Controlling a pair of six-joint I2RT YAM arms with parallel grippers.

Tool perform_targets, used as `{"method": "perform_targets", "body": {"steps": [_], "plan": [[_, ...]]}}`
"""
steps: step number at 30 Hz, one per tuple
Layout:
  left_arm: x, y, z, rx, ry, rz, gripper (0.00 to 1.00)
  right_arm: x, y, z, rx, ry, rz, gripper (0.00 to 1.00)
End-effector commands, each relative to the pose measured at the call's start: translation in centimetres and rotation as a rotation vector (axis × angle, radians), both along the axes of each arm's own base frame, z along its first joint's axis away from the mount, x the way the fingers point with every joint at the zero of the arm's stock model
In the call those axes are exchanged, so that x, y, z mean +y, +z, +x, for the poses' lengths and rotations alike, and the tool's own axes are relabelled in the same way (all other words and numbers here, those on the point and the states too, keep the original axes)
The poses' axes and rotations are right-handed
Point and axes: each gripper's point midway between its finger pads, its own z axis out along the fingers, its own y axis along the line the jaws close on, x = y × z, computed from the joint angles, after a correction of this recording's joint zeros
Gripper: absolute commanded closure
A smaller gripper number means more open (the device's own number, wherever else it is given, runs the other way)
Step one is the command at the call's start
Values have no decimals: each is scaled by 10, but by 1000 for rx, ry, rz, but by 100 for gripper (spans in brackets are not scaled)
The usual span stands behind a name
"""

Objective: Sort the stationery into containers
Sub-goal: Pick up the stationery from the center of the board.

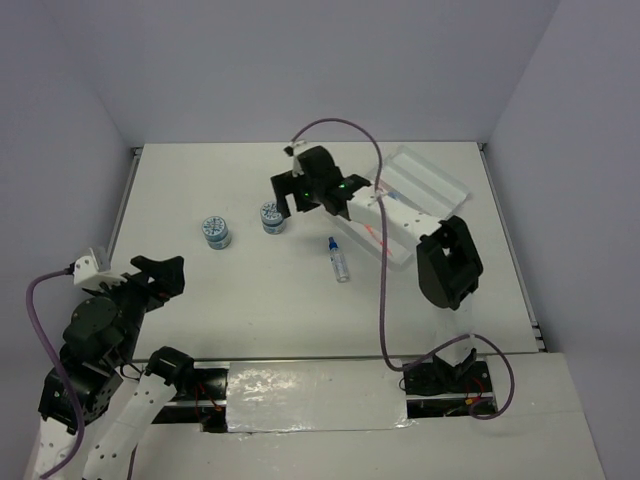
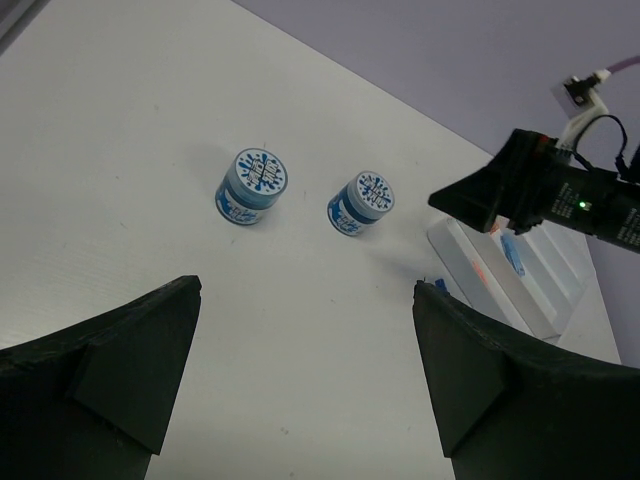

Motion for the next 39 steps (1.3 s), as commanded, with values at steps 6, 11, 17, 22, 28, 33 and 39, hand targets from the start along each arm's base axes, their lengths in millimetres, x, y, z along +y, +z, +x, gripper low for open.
{"method": "perform_targets", "body": {"steps": [6,11,17,22,28,33,39], "plan": [[-4,7,7,-19,-19,24,1,93,-10,15,-129,207,-16,0],[-4,8,6,-29,-20,21,1,105,-39,18,-101,217,-88,0],[-5,9,5,-33,-27,23,1,106,-63,26,-137,179,-188,0],[-4,9,5,-33,-25,23,1,110,-65,29,-139,181,-180,15],[-5,9,5,-39,-30,22,1,111,-28,25,-197,181,-122,82],[-5,10,4,-39,-30,22,1,59,43,48,-316,-3,-76,100],[-5,12,3,-53,-36,19,1,-97,52,119,-249,-477,-114,100]]}}
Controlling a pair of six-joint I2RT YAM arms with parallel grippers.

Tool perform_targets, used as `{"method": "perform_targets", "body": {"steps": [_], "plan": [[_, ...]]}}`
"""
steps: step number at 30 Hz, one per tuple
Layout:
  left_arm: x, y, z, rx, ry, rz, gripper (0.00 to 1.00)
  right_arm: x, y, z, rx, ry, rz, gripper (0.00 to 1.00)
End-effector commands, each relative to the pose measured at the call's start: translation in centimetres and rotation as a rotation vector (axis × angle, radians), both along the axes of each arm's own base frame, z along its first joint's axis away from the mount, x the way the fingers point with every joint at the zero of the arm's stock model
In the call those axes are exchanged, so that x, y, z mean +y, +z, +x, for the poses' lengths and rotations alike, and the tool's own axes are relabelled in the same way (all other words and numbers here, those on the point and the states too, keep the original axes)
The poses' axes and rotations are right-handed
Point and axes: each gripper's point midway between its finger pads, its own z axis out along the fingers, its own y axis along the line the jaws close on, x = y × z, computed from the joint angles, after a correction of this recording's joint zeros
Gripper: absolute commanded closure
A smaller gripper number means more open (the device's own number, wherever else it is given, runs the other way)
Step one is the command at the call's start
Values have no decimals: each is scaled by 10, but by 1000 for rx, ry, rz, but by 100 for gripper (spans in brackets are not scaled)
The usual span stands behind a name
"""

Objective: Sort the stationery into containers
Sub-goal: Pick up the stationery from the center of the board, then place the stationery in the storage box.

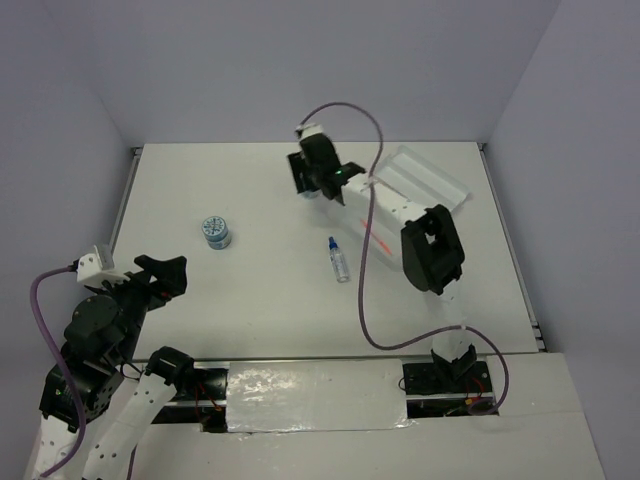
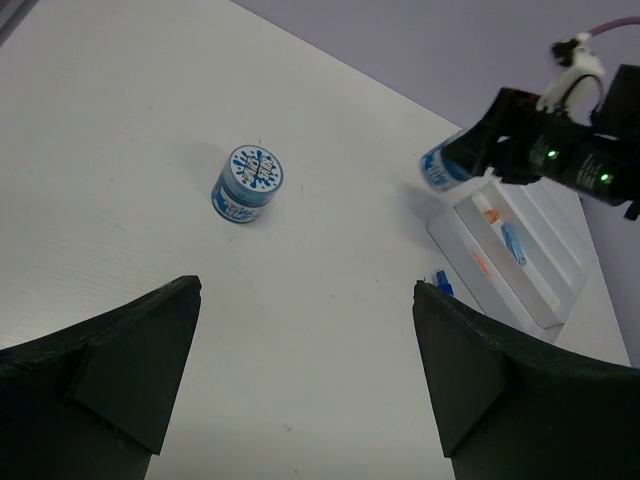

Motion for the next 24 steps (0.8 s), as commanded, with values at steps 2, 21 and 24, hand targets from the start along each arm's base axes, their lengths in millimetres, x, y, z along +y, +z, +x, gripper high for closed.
{"method": "perform_targets", "body": {"steps": [2,21,24], "plan": [[-1,12,1,-55,-12,-2,1,-146,69,70,-134,-465,80,100],[-6,8,9,-24,-25,15,1,-282,14,128,-50,-657,62,100],[-6,8,9,-24,-25,16,1,-283,5,130,-34,-667,49,97]]}}
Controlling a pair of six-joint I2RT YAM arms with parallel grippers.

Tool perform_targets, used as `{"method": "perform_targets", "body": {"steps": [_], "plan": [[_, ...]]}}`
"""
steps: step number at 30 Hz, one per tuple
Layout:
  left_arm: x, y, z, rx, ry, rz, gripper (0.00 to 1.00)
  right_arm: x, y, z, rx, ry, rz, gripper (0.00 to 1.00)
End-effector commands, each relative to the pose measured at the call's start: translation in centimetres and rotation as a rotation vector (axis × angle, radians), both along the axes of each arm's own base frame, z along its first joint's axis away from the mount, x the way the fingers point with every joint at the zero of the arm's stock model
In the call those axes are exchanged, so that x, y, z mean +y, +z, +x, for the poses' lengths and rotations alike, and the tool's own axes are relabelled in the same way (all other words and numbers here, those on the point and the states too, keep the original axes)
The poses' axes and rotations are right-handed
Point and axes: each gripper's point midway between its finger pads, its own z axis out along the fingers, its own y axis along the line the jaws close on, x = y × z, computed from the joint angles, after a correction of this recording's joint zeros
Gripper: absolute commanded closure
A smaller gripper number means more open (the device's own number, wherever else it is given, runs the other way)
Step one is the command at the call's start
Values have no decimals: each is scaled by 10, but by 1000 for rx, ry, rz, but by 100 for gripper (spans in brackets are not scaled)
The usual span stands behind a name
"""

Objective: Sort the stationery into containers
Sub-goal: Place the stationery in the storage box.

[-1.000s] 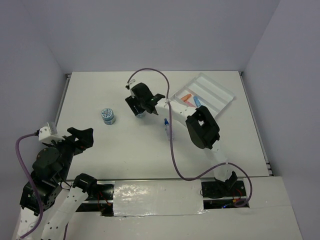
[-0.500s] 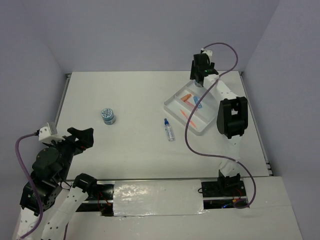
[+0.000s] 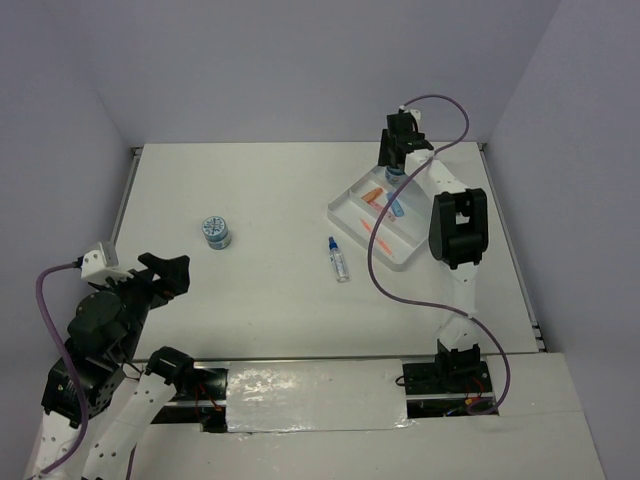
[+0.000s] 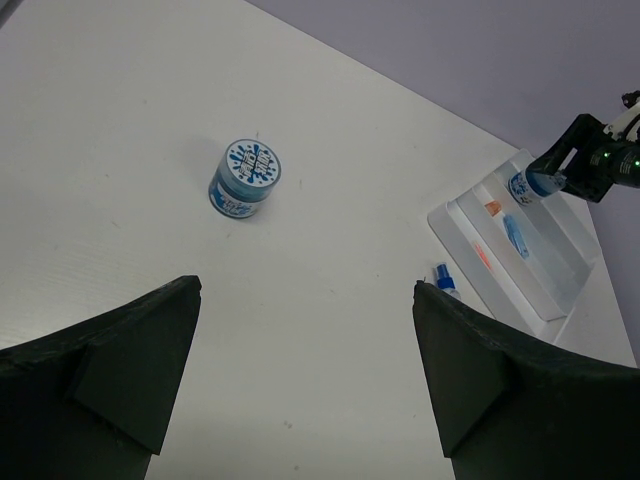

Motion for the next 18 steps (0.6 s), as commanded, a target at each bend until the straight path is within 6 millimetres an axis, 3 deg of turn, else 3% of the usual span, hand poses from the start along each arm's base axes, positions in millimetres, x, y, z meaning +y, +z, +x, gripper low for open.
{"method": "perform_targets", "body": {"steps": [1,4,7,10,12,13,14,18], "plan": [[-2,10,5,-41,-11,11,1,3,35,21,-101,-7,9,92],[-3,10,6,-39,-15,12,1,-1,34,20,-95,-21,3,75],[-3,11,6,-40,-18,13,1,-1,32,19,-88,-15,6,66],[-3,11,6,-40,-17,14,1,-3,29,18,-70,-22,3,36],[-3,11,6,-41,-18,13,1,-4,31,16,-68,-33,8,25],[-3,11,6,-41,-17,14,1,-4,32,14,-65,-32,11,6],[-3,10,6,-41,-17,14,1,-4,40,13,-78,-39,20,0],[-3,11,6,-41,-15,14,1,-3,60,8,-109,-49,46,0]]}}
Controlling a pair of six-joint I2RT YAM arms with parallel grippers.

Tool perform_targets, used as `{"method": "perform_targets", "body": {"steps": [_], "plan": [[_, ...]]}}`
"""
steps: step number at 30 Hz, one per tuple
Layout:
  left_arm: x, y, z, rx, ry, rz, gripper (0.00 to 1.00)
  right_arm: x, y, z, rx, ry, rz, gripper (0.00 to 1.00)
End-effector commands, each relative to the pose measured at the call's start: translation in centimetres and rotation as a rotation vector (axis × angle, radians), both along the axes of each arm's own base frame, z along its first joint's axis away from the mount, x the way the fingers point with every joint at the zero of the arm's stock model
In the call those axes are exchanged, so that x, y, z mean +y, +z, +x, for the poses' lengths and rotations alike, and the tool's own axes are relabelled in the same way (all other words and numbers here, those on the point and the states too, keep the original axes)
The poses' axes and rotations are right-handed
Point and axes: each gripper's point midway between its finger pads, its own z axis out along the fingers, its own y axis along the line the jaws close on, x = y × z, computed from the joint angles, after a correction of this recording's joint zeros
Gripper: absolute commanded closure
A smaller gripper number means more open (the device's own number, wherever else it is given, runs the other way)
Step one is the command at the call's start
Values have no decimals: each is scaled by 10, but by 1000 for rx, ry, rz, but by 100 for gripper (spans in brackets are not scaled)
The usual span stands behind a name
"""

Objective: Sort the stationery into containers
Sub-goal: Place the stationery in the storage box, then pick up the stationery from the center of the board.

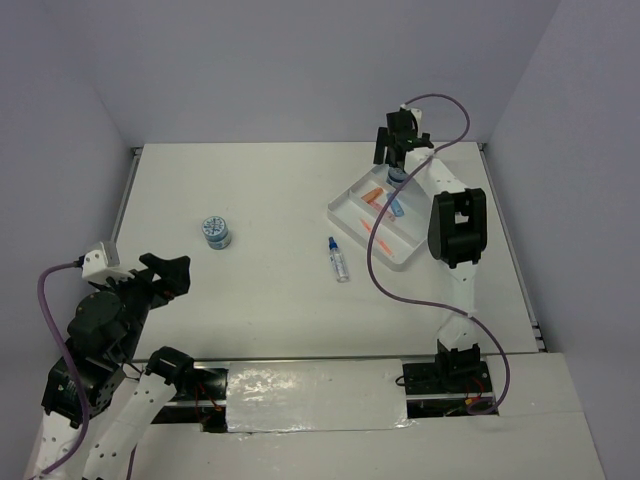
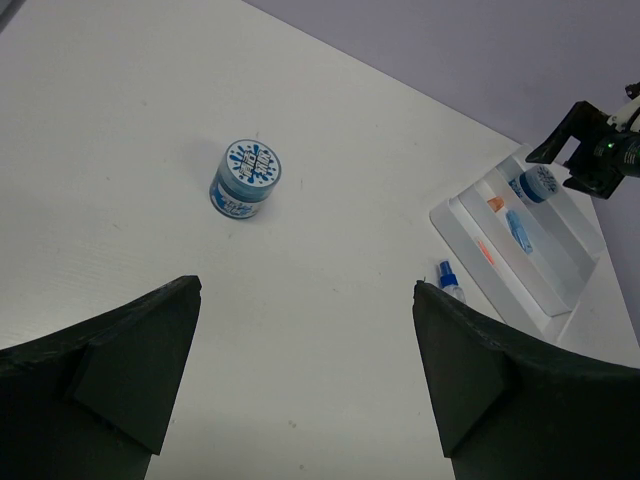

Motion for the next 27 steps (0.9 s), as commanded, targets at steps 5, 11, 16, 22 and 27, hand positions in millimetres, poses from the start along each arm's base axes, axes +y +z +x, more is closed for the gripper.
{"method": "perform_targets", "body": {"steps": [5,11,16,22,27], "plan": [[4,10,5,-38,33,-11,1,29,95,-10,-156,53,124,0],[34,3,-1,2,215,-43,1,191,107,-72,-123,446,193,0],[34,2,2,10,221,-35,1,339,106,-142,-143,823,164,0],[27,1,7,18,182,-20,1,466,91,-210,-235,1121,34,0],[22,3,9,8,151,-13,1,503,67,-215,-268,1161,9,0]]}}
